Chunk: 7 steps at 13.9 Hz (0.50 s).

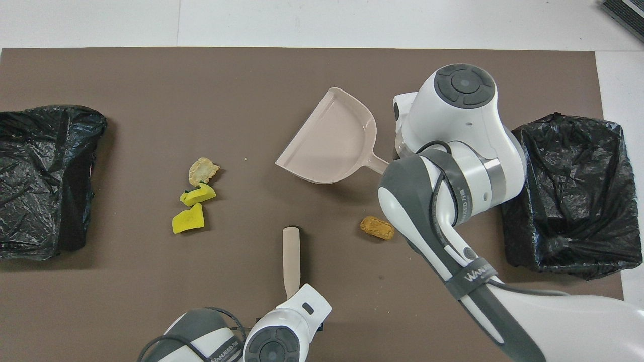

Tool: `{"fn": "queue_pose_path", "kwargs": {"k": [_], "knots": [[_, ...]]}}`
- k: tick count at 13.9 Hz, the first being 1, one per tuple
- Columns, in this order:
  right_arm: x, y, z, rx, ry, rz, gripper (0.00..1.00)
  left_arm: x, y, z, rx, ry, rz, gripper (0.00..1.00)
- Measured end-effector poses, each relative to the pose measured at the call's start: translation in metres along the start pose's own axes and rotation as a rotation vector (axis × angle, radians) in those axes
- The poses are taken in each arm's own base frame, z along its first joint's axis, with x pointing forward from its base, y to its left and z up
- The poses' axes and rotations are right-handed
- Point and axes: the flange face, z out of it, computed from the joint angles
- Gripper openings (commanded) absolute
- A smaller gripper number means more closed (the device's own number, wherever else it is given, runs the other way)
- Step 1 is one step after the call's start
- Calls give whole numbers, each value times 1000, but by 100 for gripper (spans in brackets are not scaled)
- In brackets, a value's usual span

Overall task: Sweep and dump trash in bin
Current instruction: 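Grasp the beige brush with the left gripper while the right gripper holds the dustpan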

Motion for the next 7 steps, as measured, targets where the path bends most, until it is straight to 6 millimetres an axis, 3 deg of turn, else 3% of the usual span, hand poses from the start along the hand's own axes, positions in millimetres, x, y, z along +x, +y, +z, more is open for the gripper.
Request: {"fn": "queue_pose_path", "kwargs": {"k": [3, 7], "knots": [[-1, -1, 4, 2, -13, -92, 0, 20, -16, -27, -3, -15, -67, 0], [1, -13, 8, 2, -18, -114, 0, 65, -75, -69, -46, -1, -219, 0]]}}
